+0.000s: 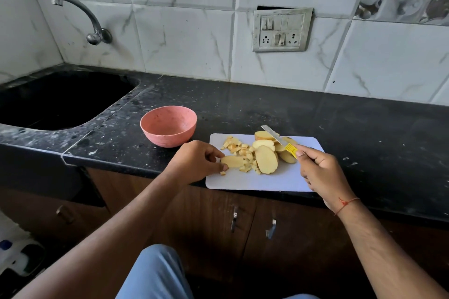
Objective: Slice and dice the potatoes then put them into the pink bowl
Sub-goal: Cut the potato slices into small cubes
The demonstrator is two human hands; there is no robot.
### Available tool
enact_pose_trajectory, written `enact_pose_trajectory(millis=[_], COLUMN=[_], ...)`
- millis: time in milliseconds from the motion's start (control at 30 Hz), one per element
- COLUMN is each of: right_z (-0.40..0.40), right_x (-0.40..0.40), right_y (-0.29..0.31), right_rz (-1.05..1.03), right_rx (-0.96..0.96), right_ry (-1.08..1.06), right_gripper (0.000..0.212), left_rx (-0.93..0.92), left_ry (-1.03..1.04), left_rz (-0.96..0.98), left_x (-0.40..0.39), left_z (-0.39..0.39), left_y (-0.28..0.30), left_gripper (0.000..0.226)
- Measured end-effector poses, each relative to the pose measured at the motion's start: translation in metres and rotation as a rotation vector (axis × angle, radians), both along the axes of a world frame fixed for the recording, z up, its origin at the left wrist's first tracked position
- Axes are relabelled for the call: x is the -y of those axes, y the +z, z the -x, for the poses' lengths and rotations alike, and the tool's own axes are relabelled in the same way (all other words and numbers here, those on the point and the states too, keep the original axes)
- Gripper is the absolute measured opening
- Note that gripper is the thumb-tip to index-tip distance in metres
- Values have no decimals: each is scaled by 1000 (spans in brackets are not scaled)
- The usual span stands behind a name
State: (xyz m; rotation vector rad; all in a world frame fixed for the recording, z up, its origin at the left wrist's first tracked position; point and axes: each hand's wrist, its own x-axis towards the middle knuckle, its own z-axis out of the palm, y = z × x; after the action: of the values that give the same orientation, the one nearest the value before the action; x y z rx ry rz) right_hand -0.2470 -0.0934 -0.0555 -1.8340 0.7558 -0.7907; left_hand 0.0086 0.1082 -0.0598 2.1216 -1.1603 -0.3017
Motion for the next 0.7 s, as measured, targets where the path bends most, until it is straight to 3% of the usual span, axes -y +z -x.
enact_pose_trajectory(millis=[433, 700], right_z=[3, 3], right_x=[-2, -2], right_y=[2, 3], right_rz=[-43, -51], right_rx=[14, 40], right_ry=[-8, -8], right_gripper=[27, 27], left_rx=[125, 88], left_ry=[-42, -311], left_rz=[-40, -237], left_x=[23, -16], left_z=[4, -15], left_y=[8, 37], left_gripper=[38, 31])
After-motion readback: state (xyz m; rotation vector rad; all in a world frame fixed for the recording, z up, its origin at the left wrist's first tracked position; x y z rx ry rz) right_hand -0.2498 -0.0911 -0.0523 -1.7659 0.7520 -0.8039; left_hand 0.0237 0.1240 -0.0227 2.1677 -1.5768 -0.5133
